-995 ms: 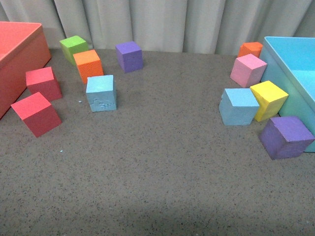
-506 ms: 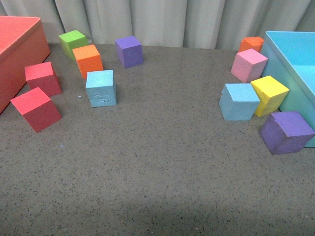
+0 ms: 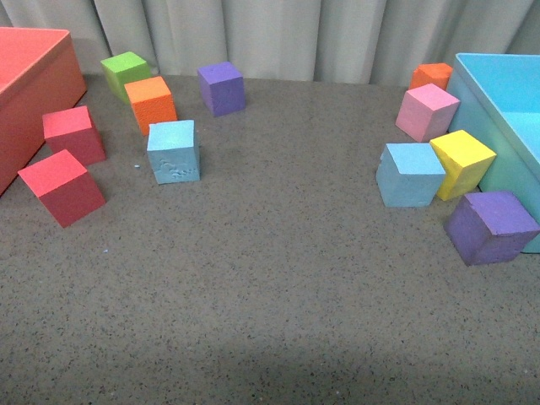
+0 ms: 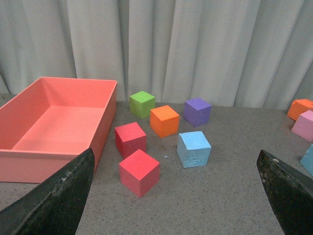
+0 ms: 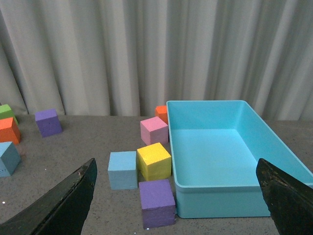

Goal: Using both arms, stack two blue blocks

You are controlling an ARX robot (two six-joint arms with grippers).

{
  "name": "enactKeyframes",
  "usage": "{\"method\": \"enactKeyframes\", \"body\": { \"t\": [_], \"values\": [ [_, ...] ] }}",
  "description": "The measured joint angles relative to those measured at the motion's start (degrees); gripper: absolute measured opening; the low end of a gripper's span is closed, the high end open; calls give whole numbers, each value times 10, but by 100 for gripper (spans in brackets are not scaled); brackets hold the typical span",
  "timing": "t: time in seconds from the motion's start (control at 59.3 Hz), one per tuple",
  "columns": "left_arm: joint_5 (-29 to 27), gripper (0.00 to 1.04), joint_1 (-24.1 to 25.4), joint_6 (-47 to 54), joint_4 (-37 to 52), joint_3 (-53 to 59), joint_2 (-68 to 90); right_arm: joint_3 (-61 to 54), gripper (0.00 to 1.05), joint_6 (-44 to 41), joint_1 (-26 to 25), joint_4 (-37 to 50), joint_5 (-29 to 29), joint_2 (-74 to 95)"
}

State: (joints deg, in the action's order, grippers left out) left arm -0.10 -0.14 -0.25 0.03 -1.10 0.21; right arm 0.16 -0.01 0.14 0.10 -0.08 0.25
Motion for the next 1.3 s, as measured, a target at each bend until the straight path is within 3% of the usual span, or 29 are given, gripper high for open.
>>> {"method": "enactKeyframes", "body": {
  "t": [0.236, 0.337, 0.371, 0.472, 0.607, 0.776, 0.995, 1.298],
  "values": [
    [0, 98, 0, 0, 0, 0, 0, 0, 95, 0, 0, 0, 0, 0],
    [0, 98, 0, 0, 0, 0, 0, 1, 95, -68, 39, 28, 141, 17],
    [0, 98, 0, 0, 0, 0, 0, 3, 95, -90, 42, 31, 157, 36],
    [0, 98, 0, 0, 0, 0, 0, 28, 95, -91, 32, 75, 137, 156],
    [0, 98, 0, 0, 0, 0, 0, 112, 95, -30, 31, 185, 84, 404],
    [0, 98, 0, 0, 0, 0, 0, 226, 95, 12, 47, 214, 82, 655],
    [0, 98, 0, 0, 0, 0, 0, 409, 95, 61, 59, 118, 39, 909],
    [0, 98, 0, 0, 0, 0, 0, 609, 95, 98, 72, -35, 11, 1091]
  ]
}}
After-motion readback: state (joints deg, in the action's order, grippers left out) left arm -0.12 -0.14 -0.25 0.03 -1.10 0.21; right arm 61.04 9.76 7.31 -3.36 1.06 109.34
